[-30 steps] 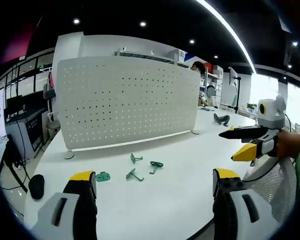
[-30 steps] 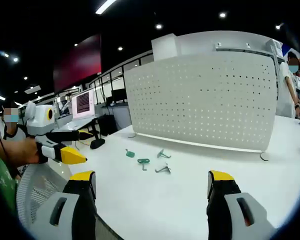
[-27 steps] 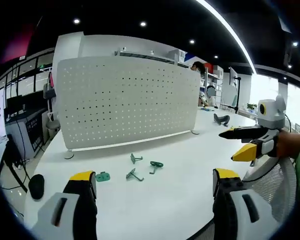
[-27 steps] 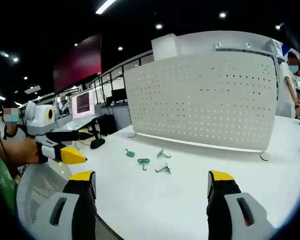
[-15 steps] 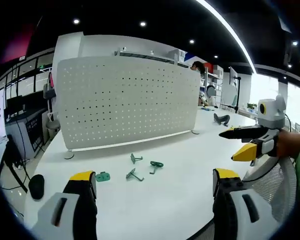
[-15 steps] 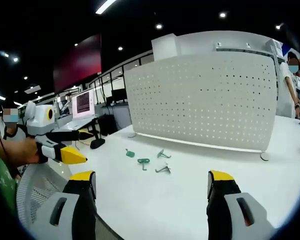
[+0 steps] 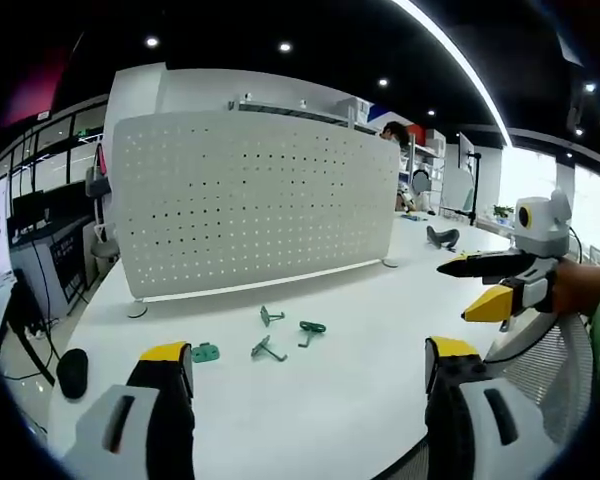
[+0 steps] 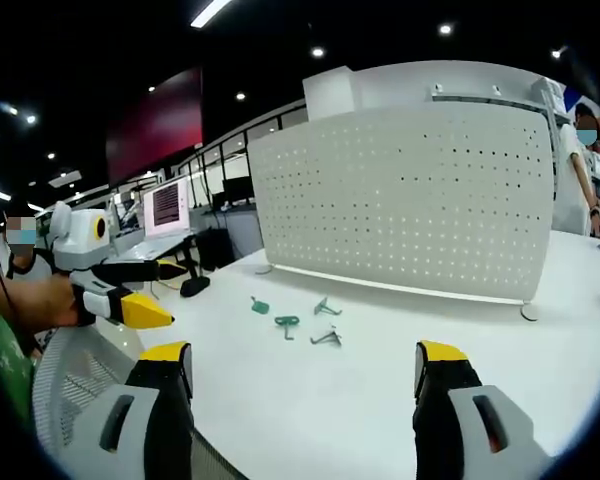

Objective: Insert the hook assembly into the mounting plate slot until the hook locks in place.

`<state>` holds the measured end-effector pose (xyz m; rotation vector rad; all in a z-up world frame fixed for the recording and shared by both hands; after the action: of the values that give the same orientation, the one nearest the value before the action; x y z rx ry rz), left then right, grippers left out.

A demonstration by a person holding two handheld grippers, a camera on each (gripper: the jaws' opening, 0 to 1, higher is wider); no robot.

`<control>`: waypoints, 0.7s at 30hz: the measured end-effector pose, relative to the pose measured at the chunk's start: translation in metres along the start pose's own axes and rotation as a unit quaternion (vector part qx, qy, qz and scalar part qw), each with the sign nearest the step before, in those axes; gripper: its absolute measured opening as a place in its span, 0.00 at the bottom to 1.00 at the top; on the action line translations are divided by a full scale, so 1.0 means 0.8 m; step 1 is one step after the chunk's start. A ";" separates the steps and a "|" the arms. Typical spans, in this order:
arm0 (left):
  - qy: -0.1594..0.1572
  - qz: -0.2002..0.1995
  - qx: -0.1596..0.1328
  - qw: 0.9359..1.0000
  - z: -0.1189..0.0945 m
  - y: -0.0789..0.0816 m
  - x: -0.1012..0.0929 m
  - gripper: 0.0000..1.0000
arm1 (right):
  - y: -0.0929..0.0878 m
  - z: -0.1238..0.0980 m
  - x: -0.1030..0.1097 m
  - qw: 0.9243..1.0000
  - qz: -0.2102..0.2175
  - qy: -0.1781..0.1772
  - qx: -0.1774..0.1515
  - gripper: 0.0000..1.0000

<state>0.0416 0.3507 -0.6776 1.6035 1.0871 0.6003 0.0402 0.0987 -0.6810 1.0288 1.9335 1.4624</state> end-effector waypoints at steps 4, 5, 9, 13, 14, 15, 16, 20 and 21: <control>-0.001 0.001 0.002 1.000 0.000 0.000 0.000 0.98 | -0.001 0.000 0.000 1.000 0.000 0.000 0.001 0.94; 0.000 0.002 0.002 1.000 0.000 -0.001 0.000 0.98 | -0.001 0.000 0.000 1.000 0.000 0.000 0.001 0.94; -0.001 0.001 0.002 1.000 0.000 -0.001 -0.001 0.98 | -0.001 0.000 0.000 1.000 0.000 0.000 0.001 0.94; -0.001 0.001 0.003 1.000 0.000 -0.001 -0.001 0.98 | -0.001 0.000 0.000 1.000 -0.001 0.001 0.002 0.94; 0.000 0.002 0.003 1.000 0.000 -0.001 -0.001 0.98 | -0.001 0.000 0.000 1.000 -0.001 0.001 0.001 0.94; 0.000 0.002 0.002 1.000 0.000 -0.001 -0.001 0.98 | -0.001 0.000 0.000 1.000 -0.001 0.001 0.001 0.94; -0.001 0.001 0.002 1.000 0.000 0.000 -0.001 0.98 | -0.001 0.000 0.001 1.000 -0.001 0.001 0.002 0.94; -0.001 0.002 0.002 1.000 0.000 0.000 0.000 0.98 | 0.000 0.000 0.001 1.000 -0.001 0.001 0.001 0.93; 0.000 0.003 0.003 1.000 0.000 -0.001 0.000 0.98 | 0.000 0.000 0.001 1.000 -0.001 0.001 0.002 0.93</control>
<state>0.0415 0.3504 -0.6780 1.6113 1.0853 0.6012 0.0397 0.0992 -0.6813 1.0274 1.9386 1.4588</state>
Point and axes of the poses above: the point that each gripper's makers call its tool centre point, and the gripper's own axes: z roughly forward along the fingers, x roughly to its left, y roughly out of its top, the point moved 8 cm from there along -z, roughly backward along the fingers, and after that the axes turned 4 degrees about -z, right-handed, at the moved point
